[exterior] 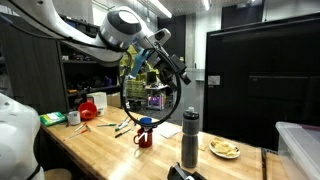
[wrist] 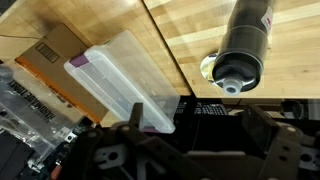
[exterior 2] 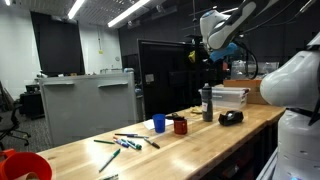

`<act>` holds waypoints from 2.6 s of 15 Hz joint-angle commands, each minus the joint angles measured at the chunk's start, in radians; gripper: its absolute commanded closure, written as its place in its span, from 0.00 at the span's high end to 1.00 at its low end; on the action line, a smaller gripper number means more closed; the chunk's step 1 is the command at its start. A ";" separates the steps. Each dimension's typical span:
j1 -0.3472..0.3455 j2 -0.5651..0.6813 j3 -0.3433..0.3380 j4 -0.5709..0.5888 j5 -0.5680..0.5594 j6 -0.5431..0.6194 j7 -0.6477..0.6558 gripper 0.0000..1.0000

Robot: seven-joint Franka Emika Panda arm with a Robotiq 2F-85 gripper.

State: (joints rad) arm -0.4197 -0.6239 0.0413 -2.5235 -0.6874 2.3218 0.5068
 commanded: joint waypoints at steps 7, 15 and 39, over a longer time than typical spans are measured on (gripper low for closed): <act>0.062 -0.063 0.028 0.019 0.105 -0.004 0.225 1.00; -0.021 -0.036 0.118 0.078 0.023 -0.063 0.552 1.00; 0.238 0.156 0.035 0.184 -0.423 -0.487 0.968 1.00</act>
State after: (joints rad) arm -0.2151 -0.4965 0.0835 -2.3701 -1.0589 1.8943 1.3949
